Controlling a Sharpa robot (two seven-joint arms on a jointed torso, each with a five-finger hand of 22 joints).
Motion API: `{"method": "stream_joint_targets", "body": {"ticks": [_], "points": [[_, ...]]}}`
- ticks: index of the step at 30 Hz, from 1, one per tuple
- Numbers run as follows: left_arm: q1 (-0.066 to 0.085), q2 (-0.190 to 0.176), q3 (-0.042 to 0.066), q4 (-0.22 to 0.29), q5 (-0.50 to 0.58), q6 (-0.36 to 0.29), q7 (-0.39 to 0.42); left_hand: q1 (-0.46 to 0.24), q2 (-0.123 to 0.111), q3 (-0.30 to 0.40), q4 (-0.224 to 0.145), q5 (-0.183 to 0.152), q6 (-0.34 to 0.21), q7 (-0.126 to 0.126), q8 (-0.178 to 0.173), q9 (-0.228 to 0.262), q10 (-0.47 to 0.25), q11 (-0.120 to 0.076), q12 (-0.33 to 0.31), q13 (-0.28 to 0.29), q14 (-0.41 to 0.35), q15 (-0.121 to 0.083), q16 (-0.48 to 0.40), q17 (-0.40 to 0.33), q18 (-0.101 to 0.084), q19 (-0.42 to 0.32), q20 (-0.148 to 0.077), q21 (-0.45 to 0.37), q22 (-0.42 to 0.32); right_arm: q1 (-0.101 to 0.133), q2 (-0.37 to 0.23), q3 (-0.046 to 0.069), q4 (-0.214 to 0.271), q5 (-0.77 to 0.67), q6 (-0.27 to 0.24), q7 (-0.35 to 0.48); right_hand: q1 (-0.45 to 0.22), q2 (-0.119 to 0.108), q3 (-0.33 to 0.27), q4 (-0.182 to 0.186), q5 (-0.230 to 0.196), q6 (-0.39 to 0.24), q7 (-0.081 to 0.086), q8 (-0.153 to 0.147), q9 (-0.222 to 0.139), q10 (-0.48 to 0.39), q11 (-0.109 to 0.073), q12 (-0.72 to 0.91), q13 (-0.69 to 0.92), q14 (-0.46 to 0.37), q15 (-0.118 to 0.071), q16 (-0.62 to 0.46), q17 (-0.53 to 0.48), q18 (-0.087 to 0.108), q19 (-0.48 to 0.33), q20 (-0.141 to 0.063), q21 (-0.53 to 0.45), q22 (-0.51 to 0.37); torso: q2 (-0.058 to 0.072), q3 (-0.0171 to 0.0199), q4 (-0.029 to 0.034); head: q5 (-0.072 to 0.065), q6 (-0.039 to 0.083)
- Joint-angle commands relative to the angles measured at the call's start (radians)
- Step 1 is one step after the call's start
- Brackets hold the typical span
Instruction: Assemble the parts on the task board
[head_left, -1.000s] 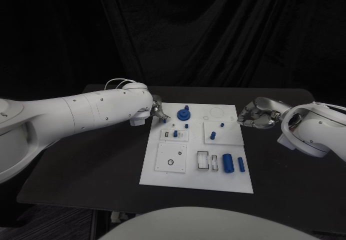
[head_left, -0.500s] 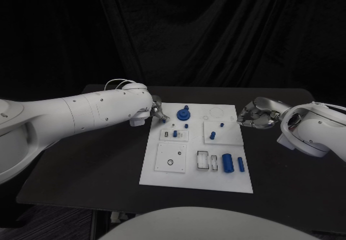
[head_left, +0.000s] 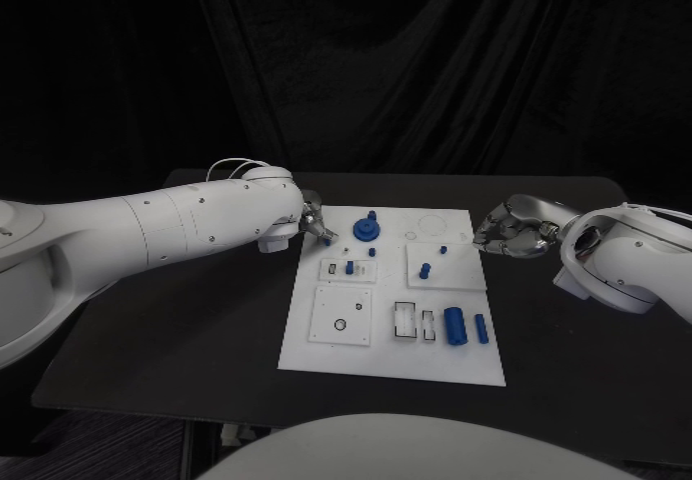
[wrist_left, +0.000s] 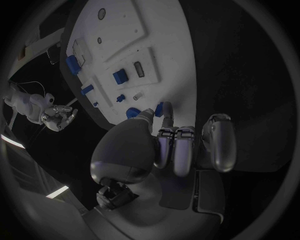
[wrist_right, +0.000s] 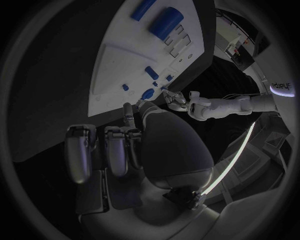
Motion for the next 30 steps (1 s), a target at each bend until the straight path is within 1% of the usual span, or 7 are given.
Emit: {"method": "stream_joint_targets", "body": {"ticks": [1, 11, 17, 25, 30], "points": [[-0.002, 0.002, 0.001, 0.002, 0.006, -0.022, 0.014, 0.003, -0.004, -0.006, 0.002, -0.007, -0.016, 0.002, 0.007, 0.011, 0.104, 0.005, 0.003, 0.263, 0.104, 0.006, 0.003, 0.263, 0.011, -0.001, 0.002, 0.002, 0.190, -0.003, 0.000, 0.001, 0.002, -0.002, 0.012, -0.014, 0.011, -0.002, 0.006, 0.001, 0.007, 0.001, 0.000, 0.000, -0.001, 0.106, 0.003, -0.002, 0.263, 0.101, 0.005, 0.000, 0.256, -0.002, 0.074, 0.006, -0.007, 0.244, 0.000, 0.0001, -0.0013, 0.002, 0.000], [-0.002, 0.004, 0.001, 0.000, 0.006, -0.031, 0.017, 0.008, -0.003, -0.009, 0.001, -0.010, -0.042, 0.006, 0.022, 0.044, 0.104, 0.008, 0.003, 0.263, 0.104, 0.009, 0.003, 0.263, 0.011, -0.002, 0.005, 0.001, 0.189, -0.003, 0.000, 0.001, 0.001, -0.002, 0.016, -0.018, 0.012, -0.003, 0.006, 0.001, 0.008, 0.000, 0.001, 0.000, -0.002, 0.106, 0.004, -0.002, 0.263, 0.101, 0.005, 0.000, 0.256, -0.002, 0.074, 0.006, -0.007, 0.244, 0.000, 0.0001, -0.0008, 0.002, 0.000], [-0.002, 0.004, 0.001, 0.000, 0.006, -0.035, 0.020, 0.014, 0.001, -0.013, -0.001, -0.008, -0.078, 0.011, 0.045, 0.089, 0.104, 0.013, 0.003, 0.263, 0.104, 0.013, 0.003, 0.263, 0.011, -0.004, 0.009, 0.000, 0.189, -0.003, -0.001, 0.001, 0.001, -0.002, 0.020, -0.021, 0.012, -0.003, 0.006, 0.001, 0.008, 0.000, 0.001, 0.000, -0.002, 0.106, 0.004, -0.002, 0.263, 0.101, 0.005, 0.000, 0.256, -0.002, 0.074, 0.006, -0.007, 0.244, 0.000, 0.0001, -0.0003, 0.003, 0.000], [-0.002, 0.005, 0.001, 0.000, 0.006, -0.034, 0.016, 0.020, 0.005, -0.011, -0.004, -0.002, -0.084, 0.010, 0.057, 0.105, 0.104, 0.013, 0.003, 0.263, 0.104, 0.014, 0.003, 0.263, 0.012, -0.004, 0.010, 0.000, 0.189, -0.003, -0.001, 0.001, 0.002, -0.002, 0.027, -0.025, 0.012, -0.003, 0.006, 0.001, 0.008, 0.000, 0.001, 0.000, -0.002, 0.106, 0.004, -0.002, 0.263, 0.101, 0.005, 0.000, 0.256, -0.002, 0.074, 0.006, -0.007, 0.244, 0.000, 0.0003, -0.0002, 0.004, 0.000], [-0.003, 0.005, 0.001, 0.000, 0.006, -0.030, 0.013, 0.029, 0.008, -0.007, -0.009, 0.009, -0.089, 0.009, 0.067, 0.118, 0.104, 0.012, 0.003, 0.263, 0.104, 0.013, 0.003, 0.263, 0.012, -0.005, 0.010, 0.000, 0.188, -0.003, -0.001, 0.001, 0.003, -0.002, 0.030, -0.026, 0.012, -0.003, 0.006, 0.001, 0.008, 0.000, 0.001, 0.000, -0.002, 0.106, 0.004, -0.002, 0.263, 0.101, 0.005, 0.000, 0.256, -0.002, 0.074, 0.006, -0.007, 0.244, 0.000, 0.0002, -0.0007, 0.005, 0.000]]}}
